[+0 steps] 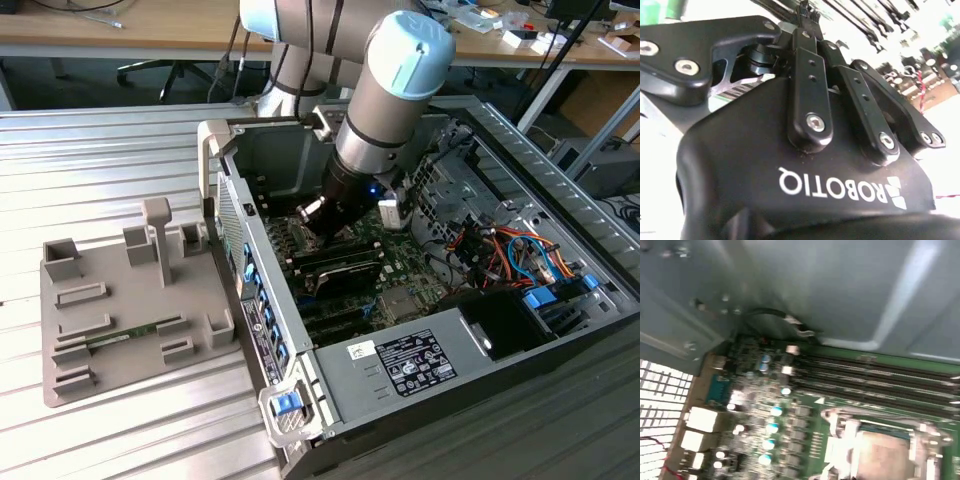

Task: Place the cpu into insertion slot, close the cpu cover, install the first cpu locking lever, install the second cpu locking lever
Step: 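Install the second cpu locking lever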

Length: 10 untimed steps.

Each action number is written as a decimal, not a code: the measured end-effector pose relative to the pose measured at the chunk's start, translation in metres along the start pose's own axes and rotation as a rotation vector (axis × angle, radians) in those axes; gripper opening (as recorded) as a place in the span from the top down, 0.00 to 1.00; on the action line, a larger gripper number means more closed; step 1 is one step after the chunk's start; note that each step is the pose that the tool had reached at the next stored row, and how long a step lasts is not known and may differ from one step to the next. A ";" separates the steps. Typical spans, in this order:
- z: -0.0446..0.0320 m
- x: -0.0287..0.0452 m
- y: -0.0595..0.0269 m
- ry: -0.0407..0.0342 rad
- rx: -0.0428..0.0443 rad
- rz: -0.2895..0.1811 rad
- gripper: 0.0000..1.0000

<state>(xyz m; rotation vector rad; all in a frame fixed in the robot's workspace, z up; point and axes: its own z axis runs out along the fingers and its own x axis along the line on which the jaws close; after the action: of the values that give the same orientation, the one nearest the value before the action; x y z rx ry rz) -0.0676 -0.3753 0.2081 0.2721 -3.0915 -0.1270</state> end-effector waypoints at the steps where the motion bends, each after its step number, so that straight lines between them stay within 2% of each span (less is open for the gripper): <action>1: -0.0002 -0.0049 -0.0009 0.0024 -0.0013 0.000 0.90; 3: -0.0020 -0.0154 -0.0024 0.0079 -0.0025 0.001 0.90; 8: -0.0174 -0.0164 -0.0006 0.0094 -0.0030 0.001 0.90; 10: -0.0182 -0.0164 -0.0005 0.0091 -0.0035 0.001 0.90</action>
<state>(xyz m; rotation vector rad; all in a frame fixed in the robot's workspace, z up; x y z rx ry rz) -0.0506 -0.3743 0.2258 0.2705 -3.0821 -0.1308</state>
